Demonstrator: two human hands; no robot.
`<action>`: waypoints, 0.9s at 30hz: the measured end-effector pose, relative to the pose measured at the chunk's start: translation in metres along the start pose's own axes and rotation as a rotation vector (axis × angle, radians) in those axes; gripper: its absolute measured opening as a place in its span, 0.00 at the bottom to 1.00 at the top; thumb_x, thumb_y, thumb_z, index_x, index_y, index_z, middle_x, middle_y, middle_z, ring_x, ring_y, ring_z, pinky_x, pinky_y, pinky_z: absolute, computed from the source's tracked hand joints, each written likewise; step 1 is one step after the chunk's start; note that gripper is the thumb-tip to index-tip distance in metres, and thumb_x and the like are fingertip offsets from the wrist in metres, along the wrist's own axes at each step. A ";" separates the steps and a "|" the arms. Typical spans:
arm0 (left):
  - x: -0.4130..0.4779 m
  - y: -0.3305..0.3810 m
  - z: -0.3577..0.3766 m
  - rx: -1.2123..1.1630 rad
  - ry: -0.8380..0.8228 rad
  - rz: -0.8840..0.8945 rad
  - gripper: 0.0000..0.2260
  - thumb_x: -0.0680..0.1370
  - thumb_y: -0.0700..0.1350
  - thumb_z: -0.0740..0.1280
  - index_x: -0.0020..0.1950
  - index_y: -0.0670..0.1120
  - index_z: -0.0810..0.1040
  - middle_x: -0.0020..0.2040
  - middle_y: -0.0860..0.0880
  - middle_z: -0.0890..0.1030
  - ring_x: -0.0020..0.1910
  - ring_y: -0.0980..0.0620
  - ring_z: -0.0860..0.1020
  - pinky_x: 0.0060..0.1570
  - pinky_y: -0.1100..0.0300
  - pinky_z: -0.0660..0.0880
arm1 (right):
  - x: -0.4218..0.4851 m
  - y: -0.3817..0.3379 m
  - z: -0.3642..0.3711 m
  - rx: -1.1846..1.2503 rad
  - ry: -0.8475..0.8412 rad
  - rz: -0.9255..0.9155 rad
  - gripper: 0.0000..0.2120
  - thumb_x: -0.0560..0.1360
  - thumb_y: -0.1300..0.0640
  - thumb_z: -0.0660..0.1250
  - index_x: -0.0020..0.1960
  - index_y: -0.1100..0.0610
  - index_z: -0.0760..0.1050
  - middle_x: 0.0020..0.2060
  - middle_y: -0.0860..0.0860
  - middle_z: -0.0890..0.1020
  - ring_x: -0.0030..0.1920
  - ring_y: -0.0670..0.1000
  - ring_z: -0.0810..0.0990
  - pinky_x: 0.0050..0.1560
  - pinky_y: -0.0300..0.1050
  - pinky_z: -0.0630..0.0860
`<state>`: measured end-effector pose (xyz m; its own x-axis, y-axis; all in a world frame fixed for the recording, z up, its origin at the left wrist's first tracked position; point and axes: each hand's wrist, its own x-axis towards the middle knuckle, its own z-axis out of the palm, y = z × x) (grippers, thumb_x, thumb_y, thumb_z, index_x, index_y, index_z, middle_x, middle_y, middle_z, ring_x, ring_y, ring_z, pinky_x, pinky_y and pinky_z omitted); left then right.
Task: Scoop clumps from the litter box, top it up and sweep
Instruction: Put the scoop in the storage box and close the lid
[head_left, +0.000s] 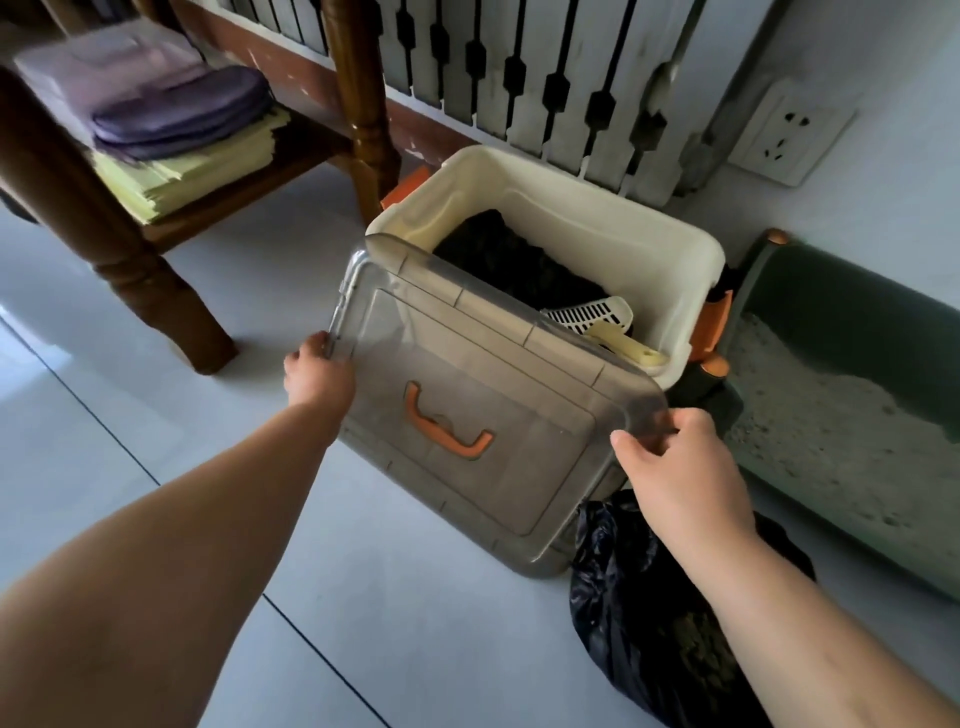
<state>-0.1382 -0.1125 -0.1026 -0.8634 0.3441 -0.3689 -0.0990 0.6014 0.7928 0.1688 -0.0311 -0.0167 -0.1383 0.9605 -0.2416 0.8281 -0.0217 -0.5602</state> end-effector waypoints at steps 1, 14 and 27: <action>0.000 0.000 -0.002 -0.001 -0.020 0.021 0.25 0.77 0.44 0.60 0.75 0.51 0.68 0.71 0.42 0.65 0.68 0.38 0.69 0.70 0.43 0.68 | -0.001 -0.001 -0.001 0.010 0.012 -0.007 0.16 0.73 0.44 0.67 0.54 0.51 0.68 0.44 0.48 0.79 0.42 0.52 0.80 0.42 0.53 0.80; -0.029 0.057 -0.046 -0.323 0.090 0.394 0.30 0.80 0.56 0.66 0.80 0.58 0.59 0.78 0.47 0.59 0.70 0.51 0.67 0.69 0.55 0.68 | 0.010 -0.031 -0.050 0.404 0.088 -0.087 0.15 0.70 0.51 0.72 0.54 0.51 0.74 0.42 0.45 0.83 0.43 0.47 0.82 0.39 0.46 0.78; -0.045 0.113 0.004 -0.407 -0.164 0.181 0.30 0.78 0.38 0.71 0.78 0.48 0.66 0.64 0.48 0.75 0.58 0.47 0.79 0.66 0.51 0.75 | 0.107 -0.056 -0.081 0.451 0.060 0.102 0.23 0.72 0.52 0.72 0.64 0.58 0.73 0.53 0.58 0.81 0.49 0.58 0.82 0.42 0.49 0.81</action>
<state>-0.1087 -0.0567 0.0018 -0.7984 0.5462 -0.2532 -0.1687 0.2008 0.9650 0.1516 0.0954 0.0536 -0.0260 0.9612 -0.2746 0.5147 -0.2226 -0.8280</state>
